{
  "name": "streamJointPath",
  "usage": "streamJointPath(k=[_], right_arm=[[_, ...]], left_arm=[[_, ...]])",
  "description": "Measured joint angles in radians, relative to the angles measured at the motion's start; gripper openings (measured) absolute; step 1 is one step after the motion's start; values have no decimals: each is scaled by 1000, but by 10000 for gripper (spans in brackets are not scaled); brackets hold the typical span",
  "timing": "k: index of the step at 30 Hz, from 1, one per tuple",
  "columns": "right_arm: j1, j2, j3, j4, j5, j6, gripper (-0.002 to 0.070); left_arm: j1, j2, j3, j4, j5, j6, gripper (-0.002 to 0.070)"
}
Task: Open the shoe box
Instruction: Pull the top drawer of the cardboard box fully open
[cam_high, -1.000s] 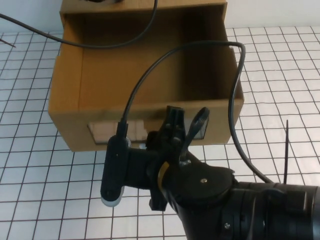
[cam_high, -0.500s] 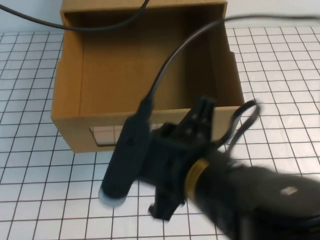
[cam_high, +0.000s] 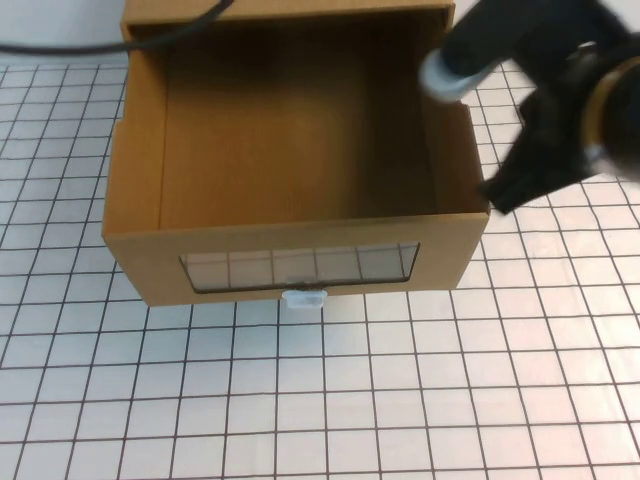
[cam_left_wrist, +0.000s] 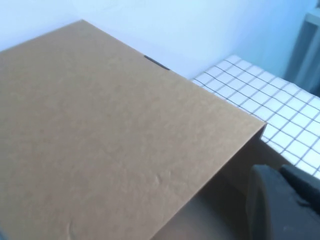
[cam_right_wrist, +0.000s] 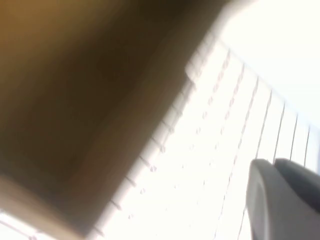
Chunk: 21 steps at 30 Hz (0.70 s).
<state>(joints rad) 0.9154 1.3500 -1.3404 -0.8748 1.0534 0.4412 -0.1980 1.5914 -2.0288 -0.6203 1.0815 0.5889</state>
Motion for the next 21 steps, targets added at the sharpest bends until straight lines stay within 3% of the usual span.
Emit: streamJointPath(k=[12, 15, 21], right_arm=[[-634, -188, 80, 773, -70, -441, -12], [-712, -289, 206, 936, -161, -524, -12], [-732, -546, 509, 1110, -385, -561, -13]], left_arm=[[0, -516, 685, 31, -393, 124, -2], [0, -682, 881, 31, -491, 145, -2], [0, -1024, 1263, -9, -650, 153, -2]])
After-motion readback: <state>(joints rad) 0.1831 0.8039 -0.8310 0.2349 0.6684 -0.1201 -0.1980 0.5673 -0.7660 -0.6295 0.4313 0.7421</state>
